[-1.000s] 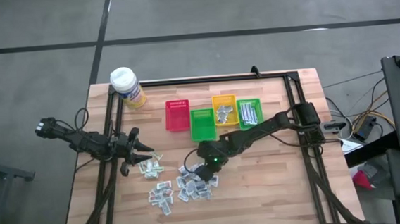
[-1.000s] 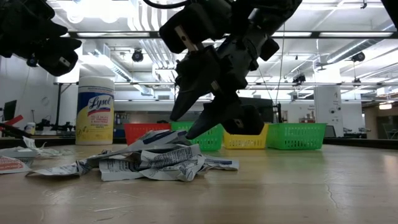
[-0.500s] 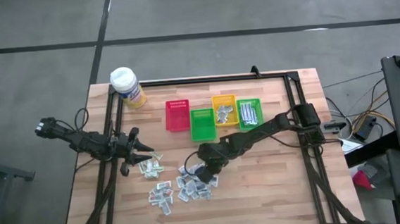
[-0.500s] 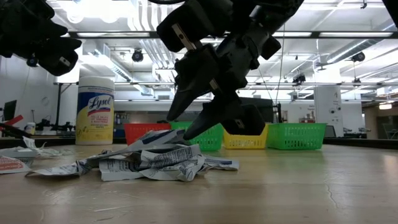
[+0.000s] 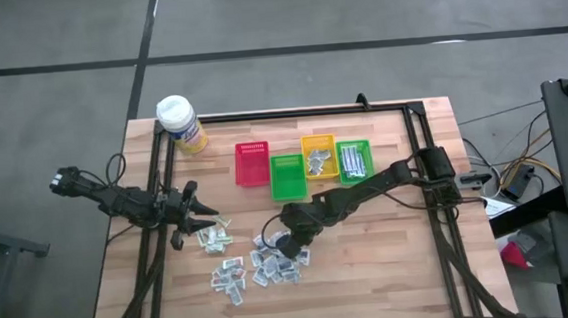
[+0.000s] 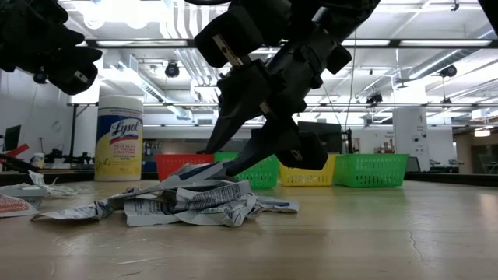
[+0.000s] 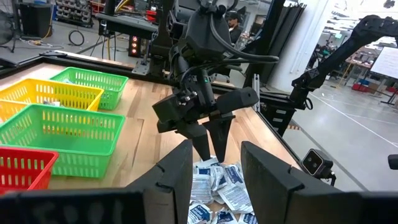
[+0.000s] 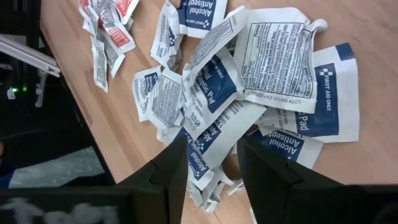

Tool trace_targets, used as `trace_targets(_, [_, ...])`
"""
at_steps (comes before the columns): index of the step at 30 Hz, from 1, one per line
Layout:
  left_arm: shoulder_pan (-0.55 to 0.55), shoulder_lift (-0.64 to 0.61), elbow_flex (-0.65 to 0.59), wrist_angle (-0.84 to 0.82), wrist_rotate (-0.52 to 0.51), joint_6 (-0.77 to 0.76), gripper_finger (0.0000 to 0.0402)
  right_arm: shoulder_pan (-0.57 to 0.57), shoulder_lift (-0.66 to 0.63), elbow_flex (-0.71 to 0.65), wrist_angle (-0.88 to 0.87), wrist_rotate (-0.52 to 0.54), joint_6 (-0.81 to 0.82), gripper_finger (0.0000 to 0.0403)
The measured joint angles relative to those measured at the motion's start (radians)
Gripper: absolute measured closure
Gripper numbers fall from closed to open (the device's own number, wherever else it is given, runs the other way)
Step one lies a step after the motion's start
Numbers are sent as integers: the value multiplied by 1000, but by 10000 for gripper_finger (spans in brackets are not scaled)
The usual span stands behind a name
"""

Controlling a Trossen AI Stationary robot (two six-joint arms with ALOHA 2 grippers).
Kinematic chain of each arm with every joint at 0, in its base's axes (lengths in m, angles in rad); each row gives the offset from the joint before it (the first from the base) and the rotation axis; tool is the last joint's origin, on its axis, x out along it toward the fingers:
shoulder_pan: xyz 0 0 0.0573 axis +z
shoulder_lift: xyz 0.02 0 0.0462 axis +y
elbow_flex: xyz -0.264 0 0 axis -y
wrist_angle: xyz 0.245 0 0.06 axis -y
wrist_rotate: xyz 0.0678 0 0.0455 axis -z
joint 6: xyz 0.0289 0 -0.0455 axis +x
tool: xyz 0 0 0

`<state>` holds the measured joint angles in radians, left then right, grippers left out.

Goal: Pick & Place First Aid Supplies
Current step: Put the alcohol pad into the yellow basket

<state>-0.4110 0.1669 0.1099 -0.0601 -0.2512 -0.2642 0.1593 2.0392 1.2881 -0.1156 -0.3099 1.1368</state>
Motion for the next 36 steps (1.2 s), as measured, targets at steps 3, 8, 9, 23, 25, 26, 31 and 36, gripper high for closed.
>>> trace_targets(3, [0, 0, 0, 0, 0, 0, 271, 0, 0, 0, 0, 1, -1, 280])
trace_targets(8, [0, 0, 0, 0, 0, 0, 271, 0, 0, -1, -7, 25, 1, 304])
trace_targets(9, [0, 0, 0, 0, 0, 0, 271, 0, 0, -2, -7, 26, 4, 309])
trace_targets(23, [0, 0, 0, 0, 0, 5, 271, 0, 0, -22, -7, 26, 8, 371])
trace_targets(25, [0, 0, 0, 0, 0, 5, 271, 0, 0, -23, -7, 26, 7, 382])
trace_targets(26, [0, 0, 0, 0, 0, 5, 271, 0, 0, -25, -7, 26, 7, 387])
trace_targets(31, [0, 0, 0, 0, 0, 4, 271, 0, -1, -26, -7, 25, -3, 394])
trace_targets(36, [0, 0, 0, 0, 0, 4, 271, 0, -2, -20, -8, 13, -10, 394])
